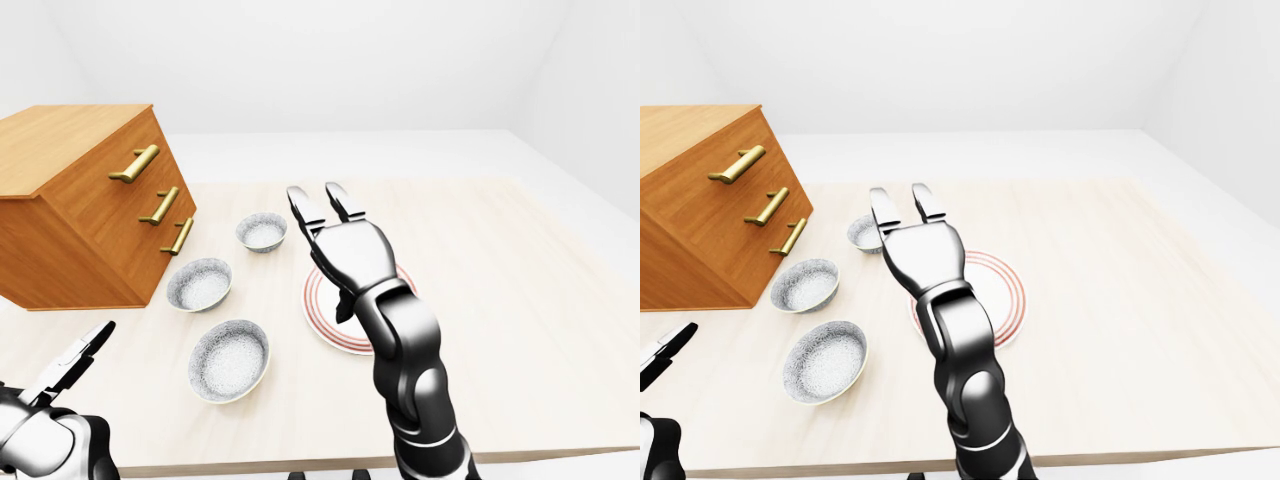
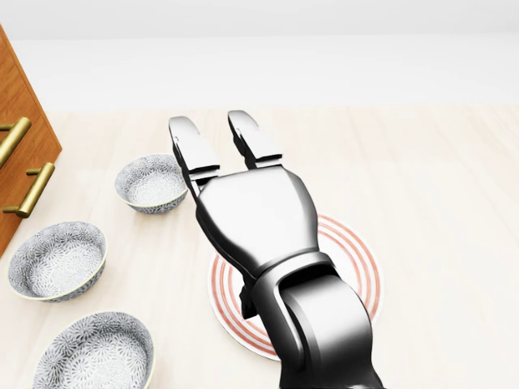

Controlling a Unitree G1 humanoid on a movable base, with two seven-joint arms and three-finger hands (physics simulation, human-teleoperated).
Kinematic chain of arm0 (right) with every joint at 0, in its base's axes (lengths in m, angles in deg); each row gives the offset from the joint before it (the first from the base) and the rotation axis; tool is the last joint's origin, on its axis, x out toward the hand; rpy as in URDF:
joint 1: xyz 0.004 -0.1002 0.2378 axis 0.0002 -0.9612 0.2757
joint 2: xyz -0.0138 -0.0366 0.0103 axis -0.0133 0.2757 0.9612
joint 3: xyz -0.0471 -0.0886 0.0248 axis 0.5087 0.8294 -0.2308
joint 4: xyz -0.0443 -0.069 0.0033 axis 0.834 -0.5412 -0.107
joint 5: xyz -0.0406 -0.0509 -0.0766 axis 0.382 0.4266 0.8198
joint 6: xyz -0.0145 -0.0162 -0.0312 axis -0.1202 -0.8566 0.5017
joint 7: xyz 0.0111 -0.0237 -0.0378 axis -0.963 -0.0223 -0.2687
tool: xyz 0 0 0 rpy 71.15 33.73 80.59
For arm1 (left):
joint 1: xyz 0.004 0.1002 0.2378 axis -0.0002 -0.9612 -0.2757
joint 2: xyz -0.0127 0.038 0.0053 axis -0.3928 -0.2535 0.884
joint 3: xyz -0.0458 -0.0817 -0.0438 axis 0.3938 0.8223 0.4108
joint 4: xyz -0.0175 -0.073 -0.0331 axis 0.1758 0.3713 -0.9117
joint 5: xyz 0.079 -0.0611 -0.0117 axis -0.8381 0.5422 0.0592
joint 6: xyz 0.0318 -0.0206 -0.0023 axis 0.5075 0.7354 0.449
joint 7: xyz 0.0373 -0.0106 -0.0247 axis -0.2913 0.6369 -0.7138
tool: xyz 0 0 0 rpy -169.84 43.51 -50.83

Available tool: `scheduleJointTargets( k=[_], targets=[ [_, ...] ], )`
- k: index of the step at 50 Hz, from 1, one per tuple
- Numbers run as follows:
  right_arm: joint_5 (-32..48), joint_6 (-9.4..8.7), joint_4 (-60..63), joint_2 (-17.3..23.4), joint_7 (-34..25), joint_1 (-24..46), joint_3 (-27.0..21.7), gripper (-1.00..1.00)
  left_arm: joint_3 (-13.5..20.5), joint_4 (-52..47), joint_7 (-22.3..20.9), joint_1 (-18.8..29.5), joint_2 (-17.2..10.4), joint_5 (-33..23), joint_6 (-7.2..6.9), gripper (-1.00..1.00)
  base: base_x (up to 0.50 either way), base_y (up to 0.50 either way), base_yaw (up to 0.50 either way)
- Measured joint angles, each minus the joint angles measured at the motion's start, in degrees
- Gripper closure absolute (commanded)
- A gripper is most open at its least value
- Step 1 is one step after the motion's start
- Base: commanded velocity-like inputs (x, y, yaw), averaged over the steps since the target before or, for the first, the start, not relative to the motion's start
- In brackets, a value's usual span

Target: Put the bowl at the front on the plate.

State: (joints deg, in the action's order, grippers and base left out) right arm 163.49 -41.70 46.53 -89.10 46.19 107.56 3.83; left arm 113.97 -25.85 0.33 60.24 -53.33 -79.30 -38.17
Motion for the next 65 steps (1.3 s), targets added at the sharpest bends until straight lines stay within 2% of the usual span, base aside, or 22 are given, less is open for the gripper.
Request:
scheduleJointTargets(
  k=[23, 31, 35, 44, 51, 57, 65],
  targets=[
    [-1.58, 0.01, -8.66, -4.52, 0.0, 0.42, 5.19, -1.0, 0.1, 0.05, 0.25, 0.2, -0.27, 0.44, 0.0, -1.0, 0.0, 0.0, 0.0],
    [-2.35, 0.58, -10.05, -5.15, 0.0, -0.7, 7.13, -1.0, 0.16, -0.2, 0.24, 0.2, -0.27, 0.52, 0.0, -1.0, 0.0, 0.0, 0.0],
    [-2.29, 1.44, -9.89, -5.19, 0.0, -1.33, 8.22, -1.0, 0.13, -0.02, 0.24, 0.22, -0.26, 0.48, 0.0, -1.0, 0.0, 0.0, 0.0],
    [-2.73, 5.08, -9.34, -4.77, 0.0, -3.67, 10.97, -1.0, 0.05, 0.15, 0.24, 0.18, -0.24, 0.43, 0.0, -1.0, 0.0, 0.0, 0.0],
    [-3.57, 7.09, -8.5, -4.94, 0.0, -5.1, 12.93, -1.0, -0.08, 0.44, 0.29, 0.18, -0.27, 0.36, 0.0, -1.0, 0.0, 0.0, 0.0],
    [-4.26, 7.54, -8.3, -5.32, 0.0, -6.62, 15.4, -1.0, -0.07, 0.31, 0.26, 0.16, -0.26, 0.25, 0.0, -1.0, 0.0, 0.0, 0.0],
    [-4.96, 7.03, -8.67, -5.17, 0.0, -8.47, 17.84, -1.0, 0.04, 0.11, 0.19, 0.11, -0.26, 0.26, 0.0, -1.0, 0.0, 0.0, 0.0]
  ],
)
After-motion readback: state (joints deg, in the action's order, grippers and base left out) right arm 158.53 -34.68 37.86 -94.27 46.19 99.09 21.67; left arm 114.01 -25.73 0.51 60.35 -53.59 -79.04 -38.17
